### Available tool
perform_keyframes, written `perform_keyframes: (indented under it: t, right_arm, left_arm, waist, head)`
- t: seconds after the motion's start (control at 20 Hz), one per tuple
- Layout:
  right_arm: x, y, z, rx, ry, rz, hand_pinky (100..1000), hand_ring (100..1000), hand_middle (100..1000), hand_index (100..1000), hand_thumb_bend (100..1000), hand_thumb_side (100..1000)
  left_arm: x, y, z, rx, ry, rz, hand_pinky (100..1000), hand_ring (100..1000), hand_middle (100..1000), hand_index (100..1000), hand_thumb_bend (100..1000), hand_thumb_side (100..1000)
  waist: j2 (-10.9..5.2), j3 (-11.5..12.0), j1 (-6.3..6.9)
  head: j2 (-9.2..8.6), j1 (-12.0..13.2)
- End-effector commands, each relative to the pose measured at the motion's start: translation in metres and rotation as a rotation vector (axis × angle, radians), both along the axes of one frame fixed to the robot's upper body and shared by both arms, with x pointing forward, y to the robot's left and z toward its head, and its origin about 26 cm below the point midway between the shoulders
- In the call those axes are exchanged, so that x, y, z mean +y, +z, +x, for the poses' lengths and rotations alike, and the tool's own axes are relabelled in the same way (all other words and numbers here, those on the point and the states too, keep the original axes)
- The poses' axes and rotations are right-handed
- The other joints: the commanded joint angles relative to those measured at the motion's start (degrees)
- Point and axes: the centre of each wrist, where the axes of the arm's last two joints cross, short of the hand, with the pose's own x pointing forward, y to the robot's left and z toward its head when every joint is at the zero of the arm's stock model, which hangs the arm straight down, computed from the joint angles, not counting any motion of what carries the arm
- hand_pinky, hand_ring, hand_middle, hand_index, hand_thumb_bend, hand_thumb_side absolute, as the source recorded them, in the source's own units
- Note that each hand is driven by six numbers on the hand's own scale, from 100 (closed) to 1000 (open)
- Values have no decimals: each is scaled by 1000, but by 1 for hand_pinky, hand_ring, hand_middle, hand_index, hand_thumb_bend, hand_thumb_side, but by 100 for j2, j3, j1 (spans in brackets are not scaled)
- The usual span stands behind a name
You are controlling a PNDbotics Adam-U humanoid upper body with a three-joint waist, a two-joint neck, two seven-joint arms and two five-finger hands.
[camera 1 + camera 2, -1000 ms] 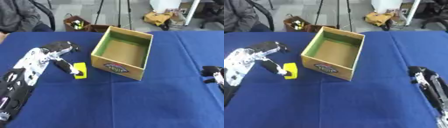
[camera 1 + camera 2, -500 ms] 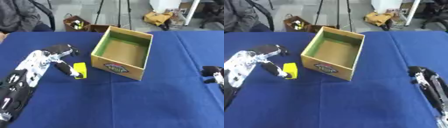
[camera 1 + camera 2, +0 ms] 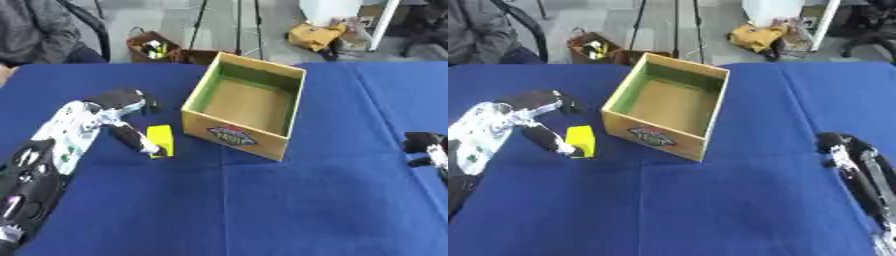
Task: Pick up objects on the table and place them in the box.
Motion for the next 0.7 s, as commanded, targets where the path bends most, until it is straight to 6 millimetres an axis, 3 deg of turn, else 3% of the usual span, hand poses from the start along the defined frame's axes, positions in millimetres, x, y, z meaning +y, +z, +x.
perform_keyframes:
  t: [0.05,0.6,0.7]
  right_arm:
    - [-3,7,2,-22,-1,-1,615,722,663,785,100,978]
    - [-3,7,2,-23,0,-1,615,722,663,785,100,978]
    - [-3,8,2,-23,2,-1,615,722,663,785,100,978]
  left_arm:
    - [1,7,1,-15,-11,7,761,711,706,832,709,510]
    - [0,6,1,-7,-16,9,758,704,698,826,704,508]
    - [0,4,1,2,-18,13,750,651,645,815,697,503]
  waist:
    - [-61,-3,-8]
    - [-57,-5,-10]
    - [-58,-6,-11]
  head:
    - [-20,14]
    - [-23,21]
    - [-26,23]
